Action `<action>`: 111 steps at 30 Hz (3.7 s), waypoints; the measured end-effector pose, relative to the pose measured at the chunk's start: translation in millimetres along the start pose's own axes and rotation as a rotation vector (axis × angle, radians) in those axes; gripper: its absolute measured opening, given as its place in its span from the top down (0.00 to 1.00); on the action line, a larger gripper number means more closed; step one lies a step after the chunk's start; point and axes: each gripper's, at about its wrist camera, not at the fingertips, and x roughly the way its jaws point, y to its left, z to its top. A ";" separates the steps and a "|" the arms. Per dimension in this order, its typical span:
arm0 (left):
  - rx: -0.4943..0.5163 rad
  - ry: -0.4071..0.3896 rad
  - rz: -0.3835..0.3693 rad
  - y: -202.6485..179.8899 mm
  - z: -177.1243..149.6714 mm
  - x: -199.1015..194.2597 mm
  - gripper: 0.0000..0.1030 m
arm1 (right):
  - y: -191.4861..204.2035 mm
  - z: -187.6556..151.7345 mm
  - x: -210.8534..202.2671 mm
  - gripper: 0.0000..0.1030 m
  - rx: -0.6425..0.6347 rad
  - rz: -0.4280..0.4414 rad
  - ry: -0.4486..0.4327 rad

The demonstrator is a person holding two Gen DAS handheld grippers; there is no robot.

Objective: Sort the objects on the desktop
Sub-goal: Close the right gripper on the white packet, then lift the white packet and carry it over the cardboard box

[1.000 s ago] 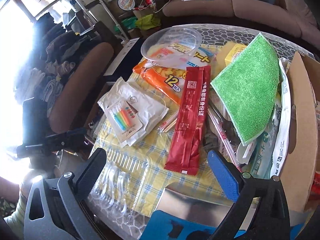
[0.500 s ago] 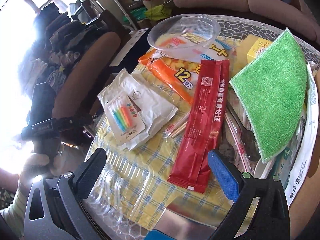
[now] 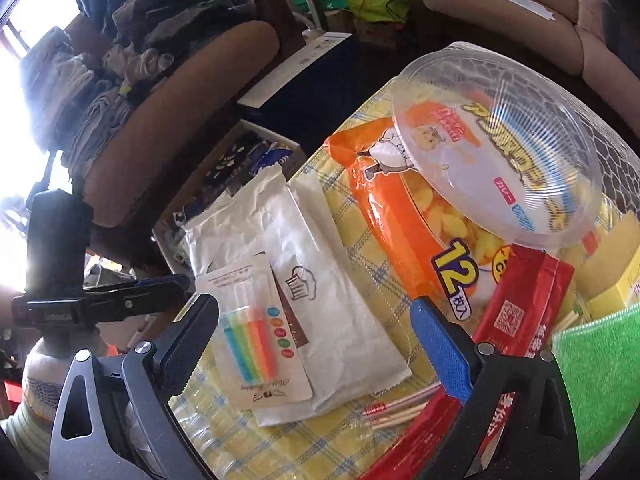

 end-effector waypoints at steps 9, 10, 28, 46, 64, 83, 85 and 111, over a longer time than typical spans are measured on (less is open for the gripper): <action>0.043 0.052 -0.019 -15.3 -7.9 12.7 0.25 | -18.5 3.4 22.4 0.11 0.043 0.048 0.018; 0.055 0.055 -0.008 -18.0 -9.4 14.3 0.25 | -18.8 3.1 23.1 0.11 0.037 0.050 0.019; 0.062 0.058 0.004 -22.6 -10.4 28.7 0.37 | -4.4 -22.0 26.2 0.41 0.009 0.044 0.124; 0.019 0.004 -0.026 -17.3 -2.9 24.8 0.35 | -13.1 -23.2 23.3 0.46 0.066 0.127 0.118; 0.069 0.051 -0.045 -32.6 -15.8 29.7 0.52 | -26.7 -11.2 30.4 0.50 0.087 0.233 0.108; 0.215 0.087 -0.100 -153.1 -20.3 -2.2 0.57 | -51.8 -30.4 -97.5 0.52 0.132 0.182 -0.055; 0.243 0.095 -0.089 -176.3 -24.3 -4.4 0.57 | -58.2 -32.4 -120.7 0.52 0.141 0.179 -0.088; 0.487 0.415 -0.045 -470.5 -189.3 161.4 0.57 | -295.7 -178.1 -327.0 0.49 0.524 0.017 -0.244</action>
